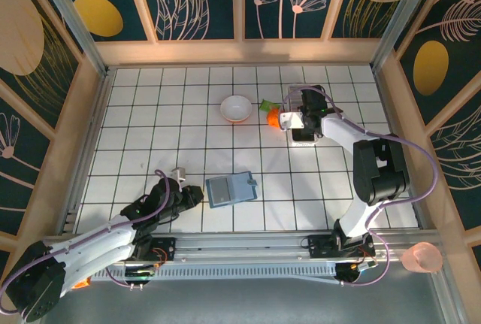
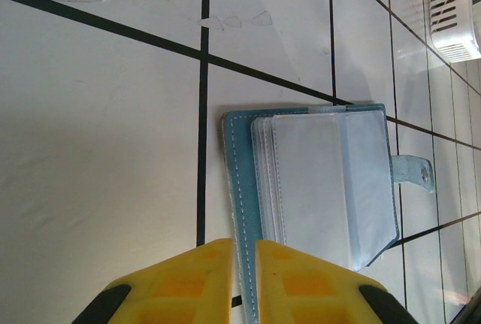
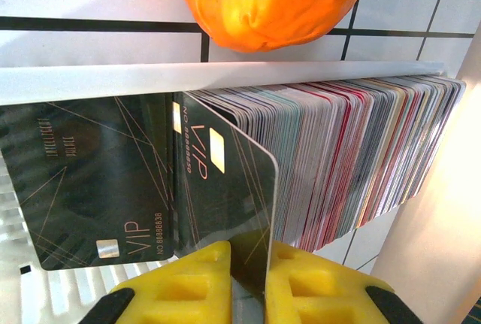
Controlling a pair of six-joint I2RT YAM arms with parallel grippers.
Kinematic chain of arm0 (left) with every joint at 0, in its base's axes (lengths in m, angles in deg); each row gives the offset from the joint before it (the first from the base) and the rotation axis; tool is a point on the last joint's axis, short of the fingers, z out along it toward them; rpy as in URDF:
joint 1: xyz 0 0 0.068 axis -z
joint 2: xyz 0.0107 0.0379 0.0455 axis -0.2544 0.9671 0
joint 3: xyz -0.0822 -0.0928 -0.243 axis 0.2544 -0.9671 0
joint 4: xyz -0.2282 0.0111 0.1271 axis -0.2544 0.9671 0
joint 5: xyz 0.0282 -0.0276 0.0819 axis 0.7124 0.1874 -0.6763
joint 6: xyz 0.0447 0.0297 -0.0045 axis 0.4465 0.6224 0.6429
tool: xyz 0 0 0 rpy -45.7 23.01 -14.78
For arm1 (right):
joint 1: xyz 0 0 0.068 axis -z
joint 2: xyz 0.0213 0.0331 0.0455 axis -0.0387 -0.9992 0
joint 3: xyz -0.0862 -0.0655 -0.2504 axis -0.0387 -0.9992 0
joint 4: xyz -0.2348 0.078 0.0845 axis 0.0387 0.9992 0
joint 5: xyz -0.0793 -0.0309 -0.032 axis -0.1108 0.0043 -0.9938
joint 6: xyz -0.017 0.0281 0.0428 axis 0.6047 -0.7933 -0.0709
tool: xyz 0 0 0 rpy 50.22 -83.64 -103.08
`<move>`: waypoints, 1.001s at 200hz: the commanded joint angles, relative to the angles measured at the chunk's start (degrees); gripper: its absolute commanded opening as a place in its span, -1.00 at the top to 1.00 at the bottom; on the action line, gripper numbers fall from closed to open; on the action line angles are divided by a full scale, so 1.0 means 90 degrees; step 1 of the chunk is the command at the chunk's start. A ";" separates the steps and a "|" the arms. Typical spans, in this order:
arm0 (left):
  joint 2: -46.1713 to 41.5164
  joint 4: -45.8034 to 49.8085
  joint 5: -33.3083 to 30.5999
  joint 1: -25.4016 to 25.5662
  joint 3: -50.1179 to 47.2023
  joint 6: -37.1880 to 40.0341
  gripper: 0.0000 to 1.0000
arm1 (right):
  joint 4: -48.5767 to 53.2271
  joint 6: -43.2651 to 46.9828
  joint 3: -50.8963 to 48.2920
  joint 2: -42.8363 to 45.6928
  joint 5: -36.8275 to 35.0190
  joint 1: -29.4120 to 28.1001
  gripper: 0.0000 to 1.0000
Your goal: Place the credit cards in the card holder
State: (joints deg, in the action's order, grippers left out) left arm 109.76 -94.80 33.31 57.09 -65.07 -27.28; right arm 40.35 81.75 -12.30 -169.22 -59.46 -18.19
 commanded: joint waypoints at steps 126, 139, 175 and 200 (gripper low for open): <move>-0.0523 0.0516 0.0079 0.0009 0.0244 -0.0043 0.80 | 0.0966 -0.1142 -0.0381 0.2023 0.0608 -0.0406 1.00; -0.0597 0.0527 0.0079 0.0011 0.0221 -0.0094 0.81 | 0.0799 -0.1146 -0.0635 0.2270 0.0715 -0.0350 1.00; -0.0638 0.0442 0.0108 0.0011 0.0205 -0.0123 0.73 | 0.0792 -0.1194 -0.0759 0.2302 0.0569 -0.0299 0.65; -0.0512 0.0423 0.0054 0.0011 0.0301 -0.0073 0.70 | 0.0160 -0.1480 -0.0834 0.2072 0.0751 -0.0052 -0.88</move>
State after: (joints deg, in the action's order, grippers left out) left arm 104.47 -91.31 33.31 57.09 -64.33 -27.89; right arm 46.03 71.93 -18.87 -148.63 -54.50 -20.61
